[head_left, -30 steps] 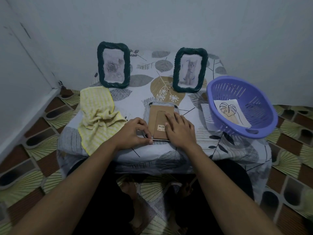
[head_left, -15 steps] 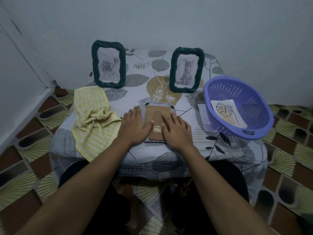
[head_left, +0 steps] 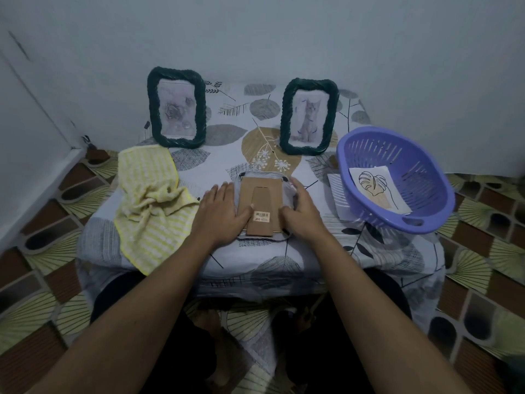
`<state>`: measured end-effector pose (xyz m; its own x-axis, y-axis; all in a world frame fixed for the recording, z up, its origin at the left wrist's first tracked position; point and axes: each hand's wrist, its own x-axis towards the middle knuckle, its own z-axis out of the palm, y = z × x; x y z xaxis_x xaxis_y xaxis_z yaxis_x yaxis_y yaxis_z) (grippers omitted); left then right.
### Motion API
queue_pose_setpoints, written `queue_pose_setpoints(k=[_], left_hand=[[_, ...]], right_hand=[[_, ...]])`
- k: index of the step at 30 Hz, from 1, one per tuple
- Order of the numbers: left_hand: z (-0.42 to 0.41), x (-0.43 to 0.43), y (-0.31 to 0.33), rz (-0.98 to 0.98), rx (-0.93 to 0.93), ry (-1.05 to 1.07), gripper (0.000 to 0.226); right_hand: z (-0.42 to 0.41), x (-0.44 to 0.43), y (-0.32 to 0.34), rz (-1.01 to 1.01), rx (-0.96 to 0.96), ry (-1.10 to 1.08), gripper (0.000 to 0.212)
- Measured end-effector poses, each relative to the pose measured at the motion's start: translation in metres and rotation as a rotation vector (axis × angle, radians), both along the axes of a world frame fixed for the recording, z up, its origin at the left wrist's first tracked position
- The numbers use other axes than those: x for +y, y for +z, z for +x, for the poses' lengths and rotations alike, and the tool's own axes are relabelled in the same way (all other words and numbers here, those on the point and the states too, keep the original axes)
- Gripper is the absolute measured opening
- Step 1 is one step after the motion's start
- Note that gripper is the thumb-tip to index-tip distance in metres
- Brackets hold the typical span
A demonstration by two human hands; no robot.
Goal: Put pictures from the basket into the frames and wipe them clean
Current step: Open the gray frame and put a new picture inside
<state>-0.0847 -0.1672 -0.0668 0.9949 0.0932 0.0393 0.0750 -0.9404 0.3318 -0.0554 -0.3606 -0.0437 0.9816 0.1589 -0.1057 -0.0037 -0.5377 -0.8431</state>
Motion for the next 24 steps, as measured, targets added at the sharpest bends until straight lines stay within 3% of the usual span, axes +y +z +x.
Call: queue_pose_setpoints(k=[2,6,10,14,24], left_hand=[[0.000,0.001,0.000,0.004,0.003,-0.001,0.084],[0.000,0.000,-0.001,0.004,0.008,0.001,0.084],[0.000,0.000,-0.001,0.004,0.005,0.010,0.084],[0.000,0.000,-0.001,0.006,0.004,0.009,0.084],[0.000,0.001,0.000,0.000,-0.012,0.004,0.084]], right_hand=[[-0.001,-0.005,0.003,-0.066,-0.024,-0.052,0.068],[-0.010,-0.016,0.007,-0.411,-0.032,0.003,0.056],[-0.023,-0.020,0.009,-0.453,-0.041,0.051,0.055],[-0.029,-0.022,0.012,-0.582,-0.091,0.080,0.068],[-0.028,-0.028,0.008,-0.553,-0.070,0.120,0.058]])
